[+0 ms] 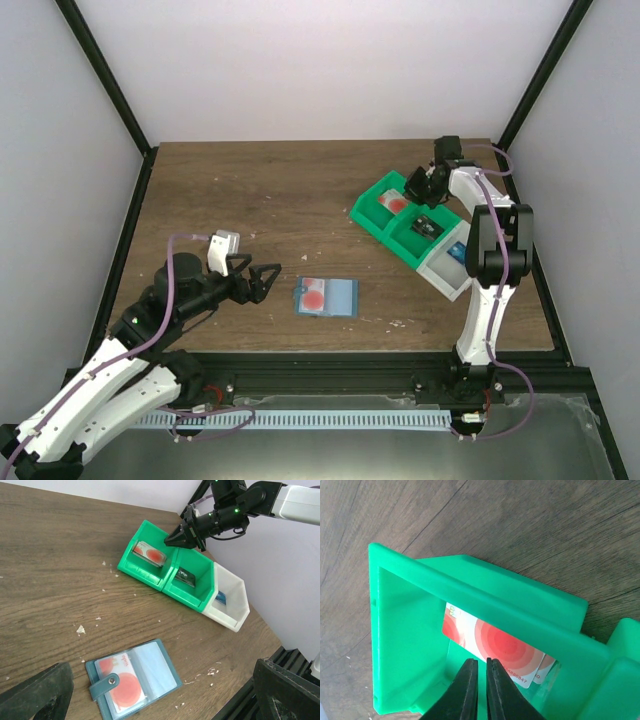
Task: Take the credit cards out of the card holder
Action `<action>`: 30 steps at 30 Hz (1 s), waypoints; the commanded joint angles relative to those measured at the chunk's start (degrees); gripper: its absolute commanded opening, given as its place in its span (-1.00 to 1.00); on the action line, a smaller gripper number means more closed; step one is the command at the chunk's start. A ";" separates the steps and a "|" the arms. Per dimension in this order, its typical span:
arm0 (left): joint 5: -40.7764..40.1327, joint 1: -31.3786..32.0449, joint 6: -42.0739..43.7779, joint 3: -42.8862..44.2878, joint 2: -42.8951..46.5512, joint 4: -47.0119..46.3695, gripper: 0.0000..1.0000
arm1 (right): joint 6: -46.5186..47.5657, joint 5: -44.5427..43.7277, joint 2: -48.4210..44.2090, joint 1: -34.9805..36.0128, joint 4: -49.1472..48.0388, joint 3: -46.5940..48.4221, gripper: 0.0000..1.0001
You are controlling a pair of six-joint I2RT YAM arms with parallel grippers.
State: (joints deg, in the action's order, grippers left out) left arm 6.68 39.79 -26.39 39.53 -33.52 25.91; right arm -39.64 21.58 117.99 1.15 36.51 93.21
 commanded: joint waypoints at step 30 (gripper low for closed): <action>-1.40 -0.08 0.24 -0.02 -0.93 0.46 1.00 | 21.15 -11.02 -7.14 11.63 -1.16 -4.81 -0.99</action>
State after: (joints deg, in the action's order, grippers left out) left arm 6.04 39.79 -26.41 39.53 -34.92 26.09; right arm -23.05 13.15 107.31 11.27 35.24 87.66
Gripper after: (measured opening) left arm 0.997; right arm 0.012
